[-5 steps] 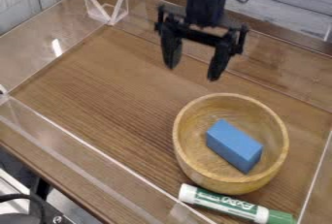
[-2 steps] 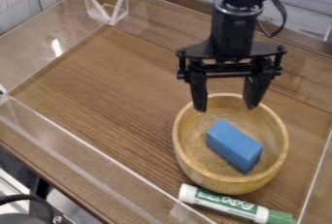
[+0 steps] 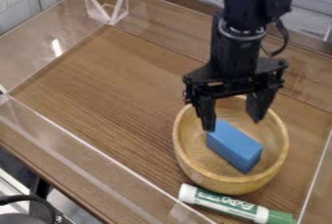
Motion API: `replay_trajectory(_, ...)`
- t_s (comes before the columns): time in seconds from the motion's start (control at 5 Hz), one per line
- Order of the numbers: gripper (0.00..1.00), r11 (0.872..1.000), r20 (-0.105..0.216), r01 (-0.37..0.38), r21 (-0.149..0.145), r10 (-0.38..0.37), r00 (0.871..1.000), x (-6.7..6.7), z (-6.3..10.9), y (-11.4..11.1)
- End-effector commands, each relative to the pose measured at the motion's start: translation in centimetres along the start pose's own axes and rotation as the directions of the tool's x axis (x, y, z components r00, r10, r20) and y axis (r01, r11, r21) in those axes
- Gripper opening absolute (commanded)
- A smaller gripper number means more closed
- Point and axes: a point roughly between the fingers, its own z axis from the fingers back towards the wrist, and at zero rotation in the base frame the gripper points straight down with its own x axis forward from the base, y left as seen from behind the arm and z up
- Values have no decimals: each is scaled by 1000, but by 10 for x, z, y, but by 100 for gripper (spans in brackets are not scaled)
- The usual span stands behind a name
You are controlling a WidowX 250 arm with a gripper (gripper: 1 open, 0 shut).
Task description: Remove the blue block from inside the brown bowl and put it on the table
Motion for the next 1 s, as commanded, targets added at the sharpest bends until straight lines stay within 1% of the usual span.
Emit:
replay_trajectory(0.0, 100, 997, 29, -37, -64, 39, 999, -2, 4, -5)
replay_trajectory(0.4, 100, 992, 28, -101, -71, 103, 994, -4, -12, -7)
replay_trajectory(0.8, 100, 990, 30, -116, -77, 119, 992, -5, -17, -8)
